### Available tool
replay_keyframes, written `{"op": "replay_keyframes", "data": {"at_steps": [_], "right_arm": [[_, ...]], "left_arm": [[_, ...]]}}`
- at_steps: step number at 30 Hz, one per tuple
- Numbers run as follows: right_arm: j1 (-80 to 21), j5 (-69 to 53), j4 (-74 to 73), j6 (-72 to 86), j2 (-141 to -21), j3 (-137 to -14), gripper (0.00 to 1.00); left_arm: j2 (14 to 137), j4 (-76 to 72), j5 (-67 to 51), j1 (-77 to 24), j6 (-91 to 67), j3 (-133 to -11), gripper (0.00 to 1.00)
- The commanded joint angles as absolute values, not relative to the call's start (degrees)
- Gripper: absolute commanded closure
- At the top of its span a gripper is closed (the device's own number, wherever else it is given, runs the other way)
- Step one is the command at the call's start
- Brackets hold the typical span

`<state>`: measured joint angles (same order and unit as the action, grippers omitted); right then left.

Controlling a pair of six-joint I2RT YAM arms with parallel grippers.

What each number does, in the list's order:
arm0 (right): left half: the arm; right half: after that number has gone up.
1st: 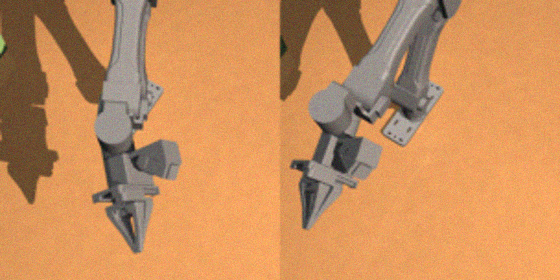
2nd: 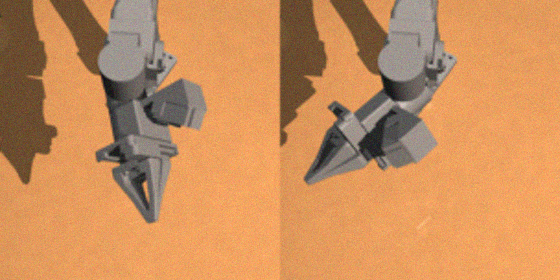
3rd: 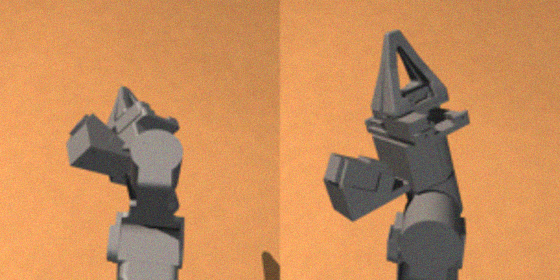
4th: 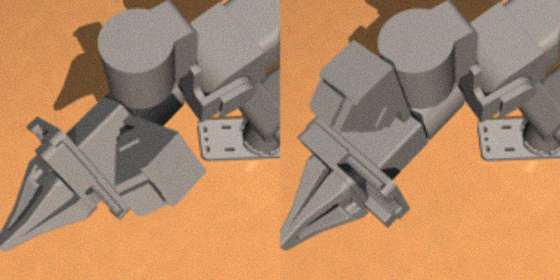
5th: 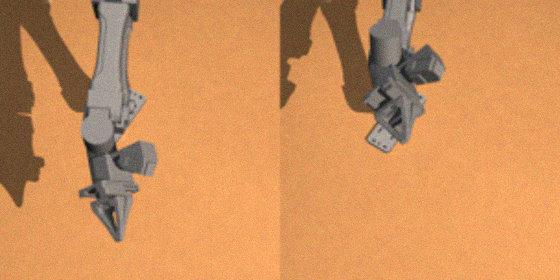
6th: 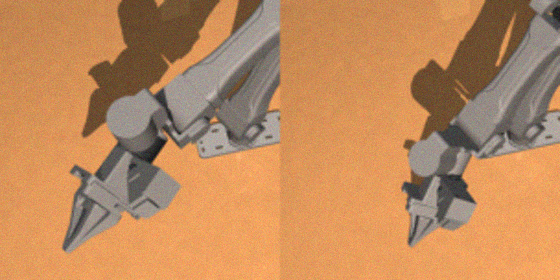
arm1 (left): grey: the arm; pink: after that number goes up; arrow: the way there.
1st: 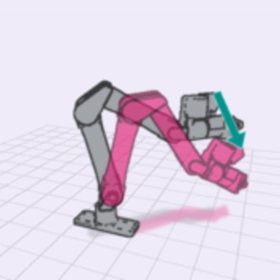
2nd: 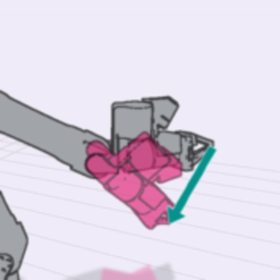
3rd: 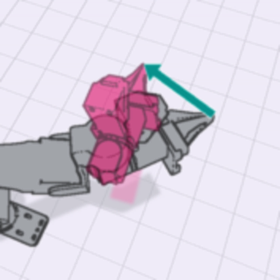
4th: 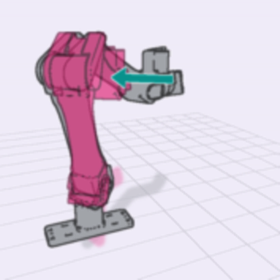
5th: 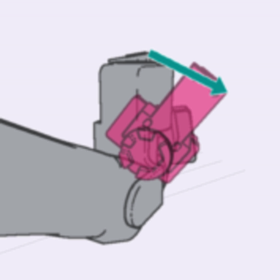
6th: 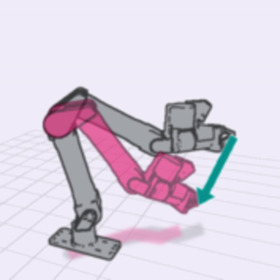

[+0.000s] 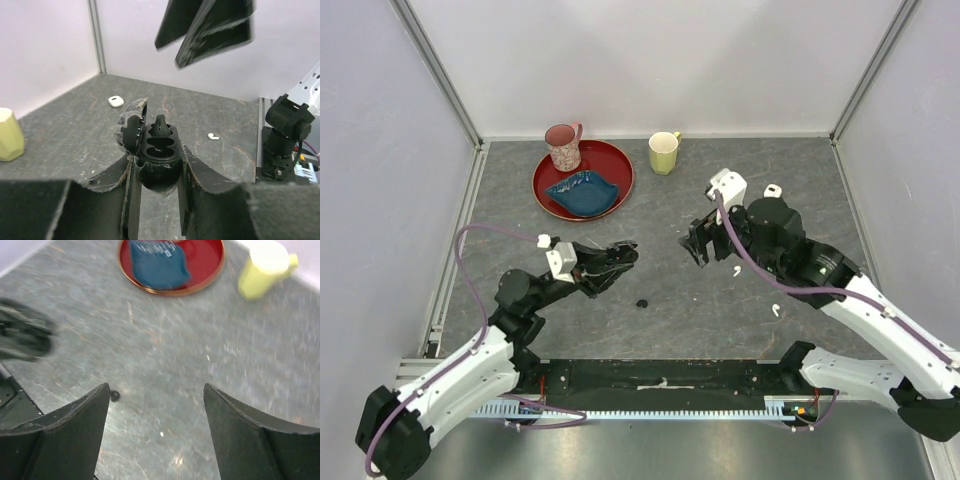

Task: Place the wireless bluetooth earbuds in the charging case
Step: Place the earbud in the charging case, then adjust the earbud at the center of the board.

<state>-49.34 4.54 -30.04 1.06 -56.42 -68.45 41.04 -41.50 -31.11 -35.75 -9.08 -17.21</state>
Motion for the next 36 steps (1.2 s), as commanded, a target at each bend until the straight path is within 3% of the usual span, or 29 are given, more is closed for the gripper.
{"op": "replay_keyframes", "data": {"at_steps": [1, 4, 15, 36], "right_arm": [[-39.9, 0.2, -27.6, 13.5, -55.7, -62.6, 0.20], [-34.5, -7.9, -26.2, 15.4, -58.9, -58.9, 0.23], [-34.2, -29.3, -12.1, 22.3, -80.5, -51.0, 0.42], [-40.7, -30.9, -0.4, 29.6, -101.5, -52.6, 0.57]], "left_arm": [[35.8, -37.5, -24.8, -35.8, -4.1, -16.7, 0.98], [32.5, -35.7, -23.8, -35.9, -3.6, -16.2, 0.98], [27.2, -31.6, -23.5, -35.8, -3.4, -15.8, 0.98], [26.4, -31.6, -23.1, -35.8, -4.3, -14.6, 0.98]]}}
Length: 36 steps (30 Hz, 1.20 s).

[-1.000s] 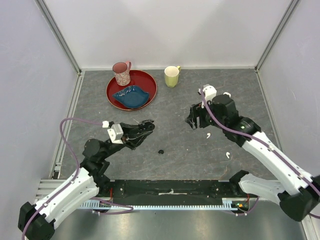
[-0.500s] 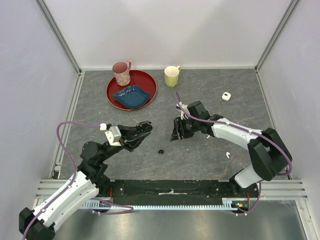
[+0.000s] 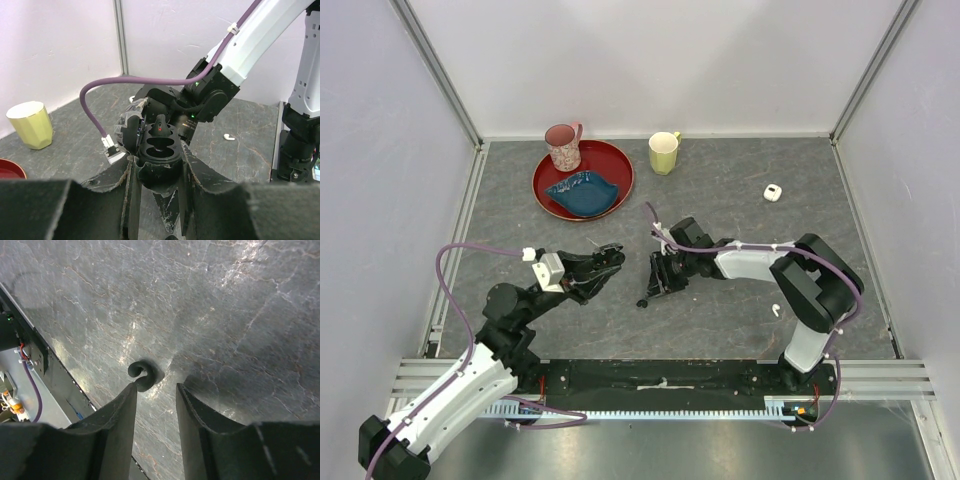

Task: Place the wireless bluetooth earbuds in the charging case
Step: Adjust the earbud at the center of the board.

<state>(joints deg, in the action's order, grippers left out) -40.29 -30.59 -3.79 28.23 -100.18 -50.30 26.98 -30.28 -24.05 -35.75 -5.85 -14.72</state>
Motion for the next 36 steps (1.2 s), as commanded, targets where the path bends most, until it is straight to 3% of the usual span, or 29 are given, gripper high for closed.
{"op": "replay_keyframes", "data": {"at_steps": [1, 14, 36], "right_arm": [[-40.7, -30.9, -0.4, 29.6, -101.9, -52.8, 0.57], [-42.2, -30.2, -0.9, 28.4, -104.9, -54.0, 0.63], [-46.1, -17.3, -7.6, 24.9, -103.8, -54.0, 0.66]], "left_arm": [[26.4, -31.6, -23.1, -35.9, -4.4, -14.5, 0.98], [25.4, -31.6, -22.1, -35.8, -4.4, -13.3, 0.98], [25.3, -31.7, -22.0, -35.9, -5.0, -13.1, 0.98]]}}
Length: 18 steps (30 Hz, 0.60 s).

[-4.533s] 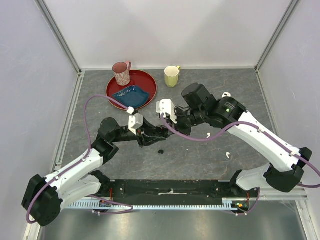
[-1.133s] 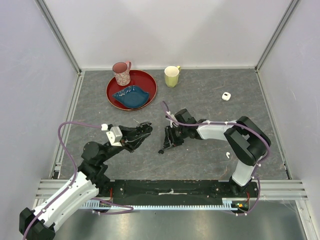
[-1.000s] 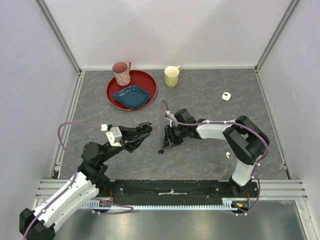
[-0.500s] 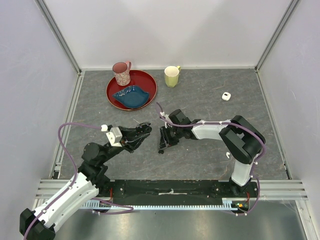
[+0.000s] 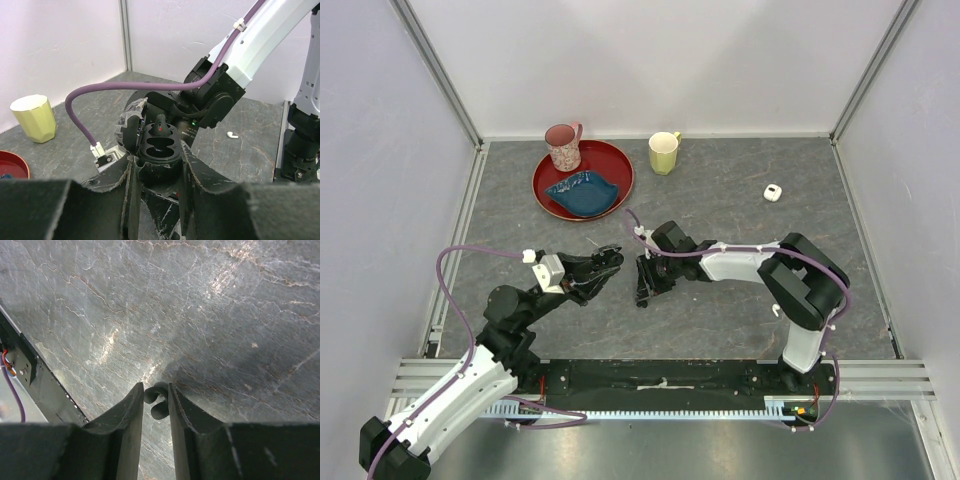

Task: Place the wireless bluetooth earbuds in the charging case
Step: Adjust the earbud at the center of the board.

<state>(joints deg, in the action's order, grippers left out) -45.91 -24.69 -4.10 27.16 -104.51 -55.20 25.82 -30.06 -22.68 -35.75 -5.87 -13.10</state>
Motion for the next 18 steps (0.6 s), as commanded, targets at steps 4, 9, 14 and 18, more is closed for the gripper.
{"op": "replay_keyframes", "data": {"at_steps": [4, 9, 14, 18], "right_arm": [[-46.1, -15.8, -7.5, 25.7, -102.8, -53.8, 0.64], [-46.1, -14.8, -7.0, 26.5, -101.8, -53.4, 0.62], [-46.1, -16.1, -7.7, 26.0, -101.9, -53.3, 0.63], [-46.3, -16.7, -7.7, 25.5, -101.9, -52.3, 0.63]], "left_arm": [[25.3, -31.7, -22.0, -35.9, -5.2, -13.0, 0.98], [25.6, -31.7, -21.7, -35.8, -5.2, -13.0, 0.98], [25.7, -31.7, -21.7, -35.8, -5.3, -13.0, 0.98], [26.0, -31.8, -21.5, -35.9, -5.3, -13.0, 0.98]]}}
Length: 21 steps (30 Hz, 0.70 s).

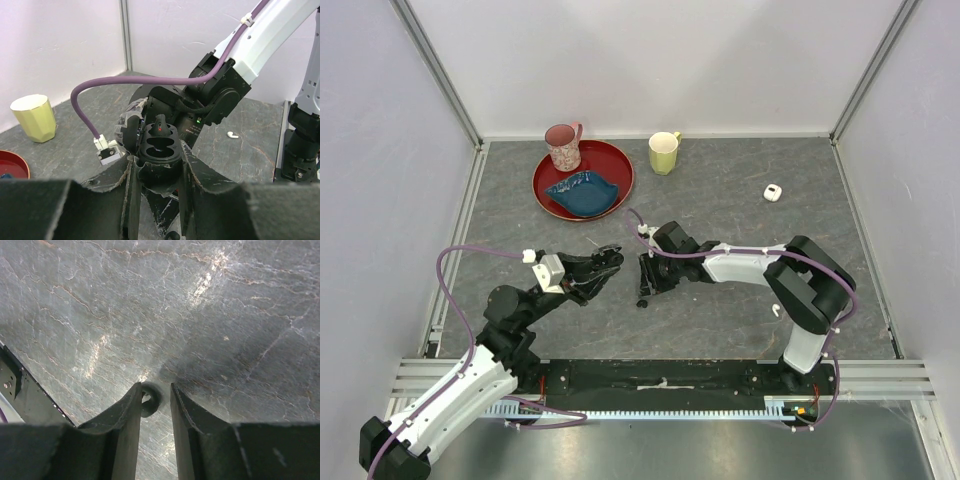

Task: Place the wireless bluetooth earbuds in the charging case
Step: Adjust the earbud at the center of the board.

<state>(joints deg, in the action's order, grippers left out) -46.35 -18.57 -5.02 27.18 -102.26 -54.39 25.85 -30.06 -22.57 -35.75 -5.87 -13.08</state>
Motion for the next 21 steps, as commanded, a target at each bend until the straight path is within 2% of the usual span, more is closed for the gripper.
{"op": "replay_keyframes", "data": {"at_steps": [1, 21], "right_arm": [[-46.3, -16.9, -7.9, 25.4, -101.9, -52.2, 0.63], [-48.5, -16.7, -9.5, 24.4, -102.0, -52.1, 0.64]], "left_arm": [[26.1, -31.8, -21.5, -35.9, -5.2, -13.0, 0.98], [27.9, -33.2, -22.3, -35.8, -5.8, -13.5, 0.98]]}}
